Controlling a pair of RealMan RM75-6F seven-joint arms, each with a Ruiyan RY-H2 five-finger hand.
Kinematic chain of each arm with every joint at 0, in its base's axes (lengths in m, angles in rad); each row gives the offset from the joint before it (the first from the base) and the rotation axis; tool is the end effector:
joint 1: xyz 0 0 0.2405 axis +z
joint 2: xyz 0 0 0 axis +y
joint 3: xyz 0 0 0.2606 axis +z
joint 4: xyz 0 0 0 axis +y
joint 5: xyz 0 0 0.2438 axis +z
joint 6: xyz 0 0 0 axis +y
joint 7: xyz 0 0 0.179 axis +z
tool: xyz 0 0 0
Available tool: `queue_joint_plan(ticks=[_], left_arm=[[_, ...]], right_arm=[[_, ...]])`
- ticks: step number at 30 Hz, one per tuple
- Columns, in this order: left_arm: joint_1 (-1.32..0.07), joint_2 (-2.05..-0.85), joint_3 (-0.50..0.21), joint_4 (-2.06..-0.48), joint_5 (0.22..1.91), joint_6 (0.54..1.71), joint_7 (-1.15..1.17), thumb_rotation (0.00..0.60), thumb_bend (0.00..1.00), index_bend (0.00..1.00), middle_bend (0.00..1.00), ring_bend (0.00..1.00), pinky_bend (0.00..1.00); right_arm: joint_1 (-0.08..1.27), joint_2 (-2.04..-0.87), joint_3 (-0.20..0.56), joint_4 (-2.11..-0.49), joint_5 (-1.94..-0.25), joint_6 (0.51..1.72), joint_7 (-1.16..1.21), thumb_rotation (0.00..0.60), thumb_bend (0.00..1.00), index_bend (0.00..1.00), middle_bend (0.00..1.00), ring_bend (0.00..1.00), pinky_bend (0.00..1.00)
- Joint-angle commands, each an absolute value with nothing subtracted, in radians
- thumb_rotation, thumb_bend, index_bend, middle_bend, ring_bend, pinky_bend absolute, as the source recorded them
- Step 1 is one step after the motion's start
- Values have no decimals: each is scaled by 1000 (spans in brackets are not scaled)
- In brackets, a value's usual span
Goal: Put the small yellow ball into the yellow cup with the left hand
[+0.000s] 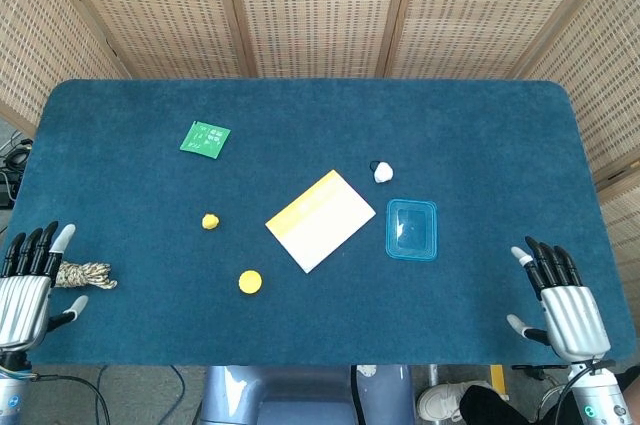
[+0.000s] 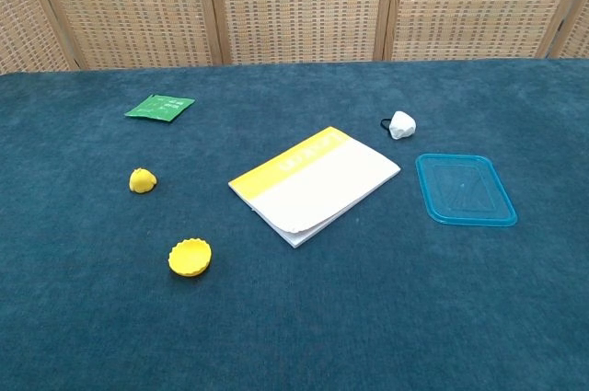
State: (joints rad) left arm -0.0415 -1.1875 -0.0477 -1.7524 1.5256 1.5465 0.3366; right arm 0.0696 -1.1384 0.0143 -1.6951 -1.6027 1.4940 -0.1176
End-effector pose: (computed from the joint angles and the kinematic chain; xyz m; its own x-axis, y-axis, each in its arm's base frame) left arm -0.2879 0.2024 0.1046 0.5107 -0.0305 0.8592 0.8597 0.0063 -0.5108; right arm -0.2948 -0.2030 0.1049 0.4178 -0.0292 0.9081 -0.9048 -0.1039 0.4129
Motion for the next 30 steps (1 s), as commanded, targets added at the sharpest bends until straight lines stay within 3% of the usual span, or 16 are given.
queue_joint_plan(ticks=[1,6,11,16,25,30], left_arm=[[-64,-1192,-65,-1744,1505,1518,328,600,194,0,0,0,0],[-146,-1197,-117,-1719,1469,1426,349,600,197,10,0,0,0],[-210,-1197,-148,-1707,1424,1342,364,600,196,174,0,0,0],[-284,-1211,-182,-1686,1340,1229,353,600,204,264,0,0,0],[-442,-1290,-230,-1616,1131,1039,492,600,212,316,0,0,0],[-509,-1332,-239,-1599,1026,1000,588,600,219,343,0,0,0]], right_arm=[[70,-1138,13,-1696,-1602,1492,-116,600,0,100,0,0,0],[71,-1136,11,-1703,-1609,1493,-115,600,0,101,0,0,0],[70,-1133,12,-1705,-1605,1493,-112,600,0,101,0,0,0],[72,-1130,13,-1705,-1599,1487,-105,600,0,101,0,0,0],[77,-1121,21,-1702,-1577,1474,-72,600,0,100,0,0,0],[79,-1112,27,-1700,-1566,1471,-46,600,0,100,0,0,0]])
